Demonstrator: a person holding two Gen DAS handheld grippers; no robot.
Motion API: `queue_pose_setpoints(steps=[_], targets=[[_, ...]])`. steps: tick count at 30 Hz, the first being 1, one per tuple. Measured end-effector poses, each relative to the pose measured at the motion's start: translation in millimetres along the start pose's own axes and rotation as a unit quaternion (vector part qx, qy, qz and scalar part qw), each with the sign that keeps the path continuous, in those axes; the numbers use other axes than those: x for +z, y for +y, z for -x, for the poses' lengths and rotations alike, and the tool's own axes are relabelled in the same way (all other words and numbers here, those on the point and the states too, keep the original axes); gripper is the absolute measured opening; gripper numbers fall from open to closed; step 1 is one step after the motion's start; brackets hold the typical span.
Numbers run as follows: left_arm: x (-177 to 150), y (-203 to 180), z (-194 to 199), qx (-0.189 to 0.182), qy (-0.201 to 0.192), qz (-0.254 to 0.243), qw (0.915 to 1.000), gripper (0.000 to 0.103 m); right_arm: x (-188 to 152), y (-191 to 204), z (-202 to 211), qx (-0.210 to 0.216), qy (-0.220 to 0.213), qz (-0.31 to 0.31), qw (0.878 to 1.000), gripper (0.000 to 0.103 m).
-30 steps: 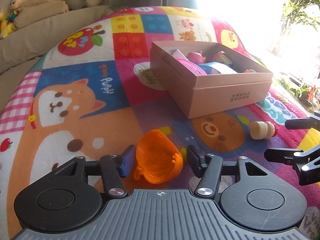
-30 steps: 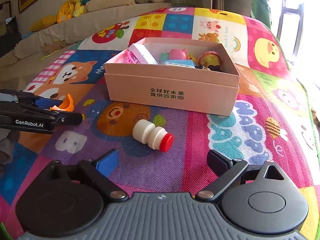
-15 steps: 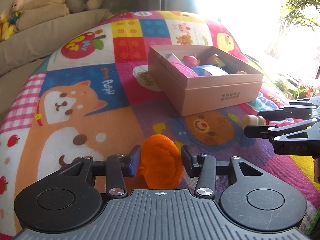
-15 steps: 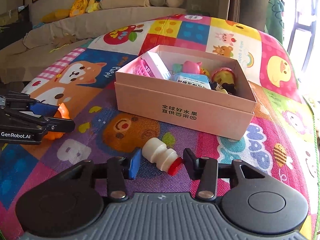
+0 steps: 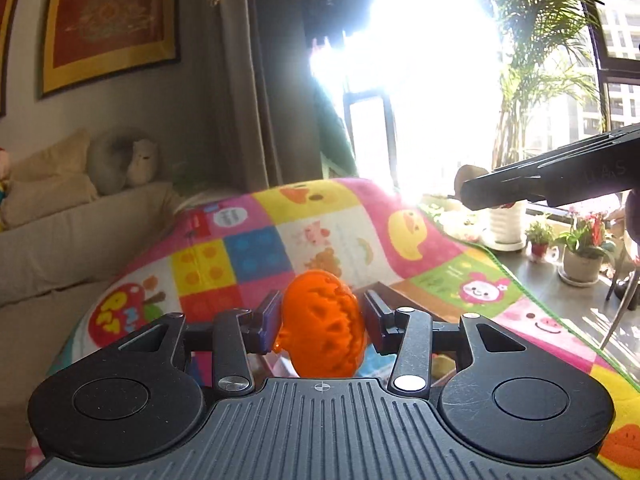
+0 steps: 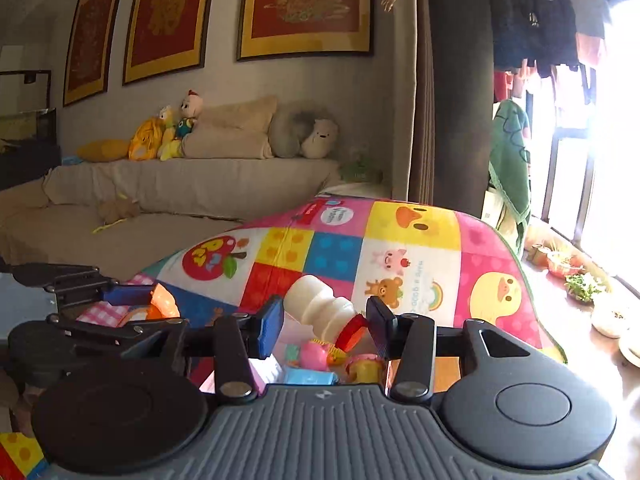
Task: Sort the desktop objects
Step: 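Lower the orange toy and bottle into the pink box and open both grippers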
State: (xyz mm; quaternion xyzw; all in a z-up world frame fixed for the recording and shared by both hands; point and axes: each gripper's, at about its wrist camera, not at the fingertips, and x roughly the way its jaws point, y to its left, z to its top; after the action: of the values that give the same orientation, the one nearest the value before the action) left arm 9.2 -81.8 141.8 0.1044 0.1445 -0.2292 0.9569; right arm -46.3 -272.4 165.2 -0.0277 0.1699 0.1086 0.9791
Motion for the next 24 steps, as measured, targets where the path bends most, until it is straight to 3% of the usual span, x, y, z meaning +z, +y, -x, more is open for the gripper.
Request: queue_pose_setpoints(steps=[4, 5, 7, 9, 11, 13, 16, 19, 21, 24], targets=[[13, 5, -57, 0.006, 0.008, 0.004, 0.9999, 0.054, 24, -20, -48, 0.002, 0.019, -0.037, 0.999, 0.045], [12, 13, -71, 0.004, 0.023, 0.023, 0.9994, 0.062, 28, -23, -61, 0.003, 0.025, -0.043, 0.999, 0.045], [4, 28, -85, 0.018, 0.046, 0.068, 0.9965, 0.067, 33, -31, -97, 0.006, 0.046, -0.061, 0.997, 0.047], [-11, 40, -80, 0.025, 0.058, 0.091, 0.9939, 0.073, 29, -37, -122, -0.003, 0.064, -0.078, 0.995, 0.050], [-33, 45, -61, 0.042, 0.063, 0.093, 0.9928, 0.088, 15, -40, -132, -0.009, 0.076, -0.093, 0.993, 0.058], [-53, 44, -43, 0.057, 0.071, 0.087, 0.9920, 0.097, -2, -42, -130, -0.003, 0.076, -0.102, 0.992, 0.067], [-82, 43, -20, 0.074, 0.100, 0.095, 0.9878, 0.102, -28, -39, -115, -0.008, 0.079, -0.104, 0.991, 0.072], [-107, 39, 2, 0.086, 0.122, 0.116, 0.9818, 0.103, -53, -28, -93, -0.001, 0.084, -0.100, 0.991, 0.089], [-122, 35, 13, 0.083, 0.136, 0.129, 0.9788, 0.103, -71, -17, -77, 0.011, 0.092, -0.092, 0.991, 0.098], [-140, 28, 17, 0.062, 0.174, 0.150, 0.9713, 0.103, -100, 4, -57, 0.026, 0.109, -0.074, 0.991, 0.103]])
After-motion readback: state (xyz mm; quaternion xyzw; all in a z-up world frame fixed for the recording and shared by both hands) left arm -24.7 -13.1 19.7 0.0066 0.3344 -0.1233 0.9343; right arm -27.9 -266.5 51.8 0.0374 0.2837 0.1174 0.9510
